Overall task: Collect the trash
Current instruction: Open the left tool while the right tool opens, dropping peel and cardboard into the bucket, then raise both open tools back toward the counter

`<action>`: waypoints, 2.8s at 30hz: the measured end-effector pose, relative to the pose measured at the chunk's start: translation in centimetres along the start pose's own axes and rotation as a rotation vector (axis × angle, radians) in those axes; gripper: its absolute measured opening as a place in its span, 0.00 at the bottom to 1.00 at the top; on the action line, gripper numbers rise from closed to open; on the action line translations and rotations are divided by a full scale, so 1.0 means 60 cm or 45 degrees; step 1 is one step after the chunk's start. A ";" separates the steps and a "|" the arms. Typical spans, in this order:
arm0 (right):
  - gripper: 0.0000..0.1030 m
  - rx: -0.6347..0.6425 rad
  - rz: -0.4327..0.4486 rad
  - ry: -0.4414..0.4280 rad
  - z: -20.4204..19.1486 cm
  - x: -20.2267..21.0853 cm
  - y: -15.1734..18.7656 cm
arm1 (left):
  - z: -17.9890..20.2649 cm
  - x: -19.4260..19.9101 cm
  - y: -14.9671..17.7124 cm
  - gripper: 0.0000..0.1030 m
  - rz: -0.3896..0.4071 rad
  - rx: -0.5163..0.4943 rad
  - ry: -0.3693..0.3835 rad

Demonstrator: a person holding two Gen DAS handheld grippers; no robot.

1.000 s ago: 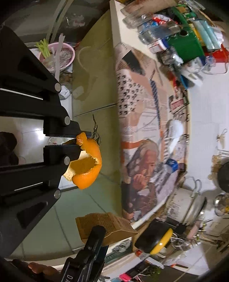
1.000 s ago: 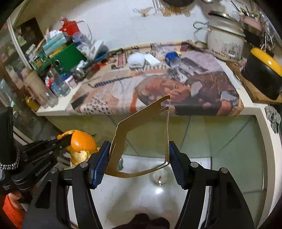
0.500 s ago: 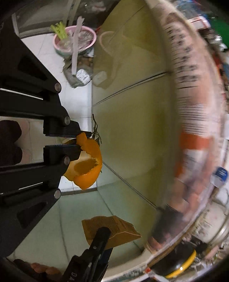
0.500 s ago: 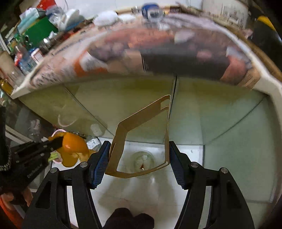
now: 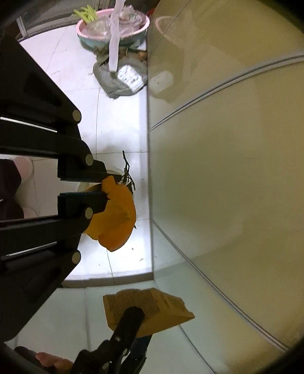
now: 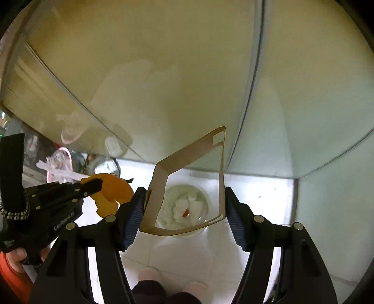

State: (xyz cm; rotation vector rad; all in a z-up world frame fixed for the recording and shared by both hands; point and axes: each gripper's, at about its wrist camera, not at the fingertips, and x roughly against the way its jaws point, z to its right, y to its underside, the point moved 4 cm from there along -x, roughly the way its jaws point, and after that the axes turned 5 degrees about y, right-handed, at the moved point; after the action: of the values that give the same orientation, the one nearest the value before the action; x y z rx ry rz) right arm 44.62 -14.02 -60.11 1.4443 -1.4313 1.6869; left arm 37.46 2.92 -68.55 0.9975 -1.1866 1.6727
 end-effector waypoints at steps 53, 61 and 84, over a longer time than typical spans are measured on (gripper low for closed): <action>0.70 0.022 -0.136 -0.077 -0.057 0.079 -0.046 | 0.019 0.216 -0.031 0.28 0.061 0.014 0.016; 0.70 0.007 0.089 0.026 -0.059 0.346 -0.128 | 0.093 0.461 -0.101 0.43 0.205 -0.042 0.076; 0.70 -0.064 0.690 0.209 -0.100 0.836 -0.192 | 0.199 0.973 -0.155 0.86 0.812 -0.301 0.024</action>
State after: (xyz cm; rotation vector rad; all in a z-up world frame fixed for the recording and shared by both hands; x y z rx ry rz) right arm 36.30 -17.32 -9.05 0.9081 -1.8643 2.0073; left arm 28.17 3.85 -8.97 0.4723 -1.7653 1.9418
